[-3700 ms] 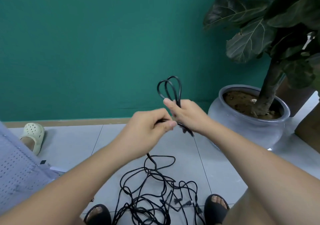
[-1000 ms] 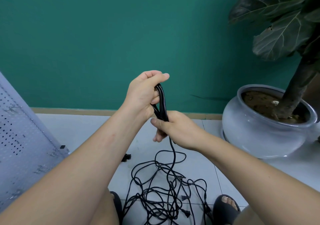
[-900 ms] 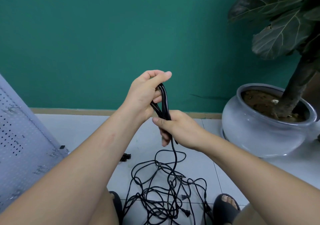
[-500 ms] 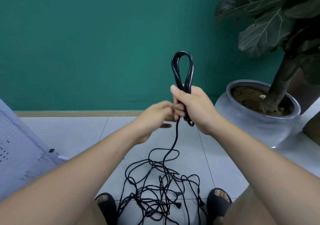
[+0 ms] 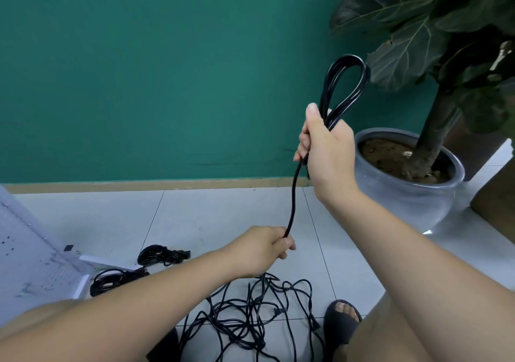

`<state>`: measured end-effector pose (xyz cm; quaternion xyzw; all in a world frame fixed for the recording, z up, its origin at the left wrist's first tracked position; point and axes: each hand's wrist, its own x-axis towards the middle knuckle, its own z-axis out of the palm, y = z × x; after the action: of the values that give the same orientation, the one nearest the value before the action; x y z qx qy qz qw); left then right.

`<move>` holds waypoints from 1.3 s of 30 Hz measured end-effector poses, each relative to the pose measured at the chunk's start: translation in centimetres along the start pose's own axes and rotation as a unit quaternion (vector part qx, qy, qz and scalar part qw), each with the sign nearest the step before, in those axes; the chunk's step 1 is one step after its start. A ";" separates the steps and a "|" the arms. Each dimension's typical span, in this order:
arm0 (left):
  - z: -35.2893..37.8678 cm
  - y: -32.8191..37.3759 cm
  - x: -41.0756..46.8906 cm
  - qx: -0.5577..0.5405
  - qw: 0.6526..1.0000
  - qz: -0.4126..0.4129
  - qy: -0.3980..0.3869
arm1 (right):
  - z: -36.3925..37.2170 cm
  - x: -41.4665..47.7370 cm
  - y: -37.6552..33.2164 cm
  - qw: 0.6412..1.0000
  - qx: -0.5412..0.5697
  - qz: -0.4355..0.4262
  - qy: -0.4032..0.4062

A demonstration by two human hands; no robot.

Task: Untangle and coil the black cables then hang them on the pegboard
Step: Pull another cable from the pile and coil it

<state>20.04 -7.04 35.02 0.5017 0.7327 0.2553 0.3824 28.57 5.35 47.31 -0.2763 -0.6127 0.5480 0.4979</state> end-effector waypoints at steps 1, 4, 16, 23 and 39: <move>0.0 0.2 -0.2 0.009 1.000 0.004 0.000 | -0.1 0.2 0.0 1.000 -0.006 -0.005 0.011; -0.5 1.1 -1.1 0.049 0.998 0.034 -0.005 | -0.6 0.9 0.6 0.998 -0.042 -0.030 0.023; -5.2 5.1 -6.4 0.228 0.913 0.285 0.182 | -1.1 3.5 4.4 0.907 -0.413 -0.085 -0.015; -9.7 4.9 -7.0 0.048 0.905 0.299 0.300 | 0.3 1.5 5.5 0.917 -0.313 0.009 -0.245; -13.6 5.9 -7.8 -0.119 0.858 0.215 0.451 | 1.5 -3.6 0.0 0.889 -0.205 0.092 -0.399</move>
<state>13.72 -12.03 49.70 0.4273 0.6630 0.6147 0.0025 28.45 1.59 46.38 -0.1858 -0.8304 0.5173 0.0915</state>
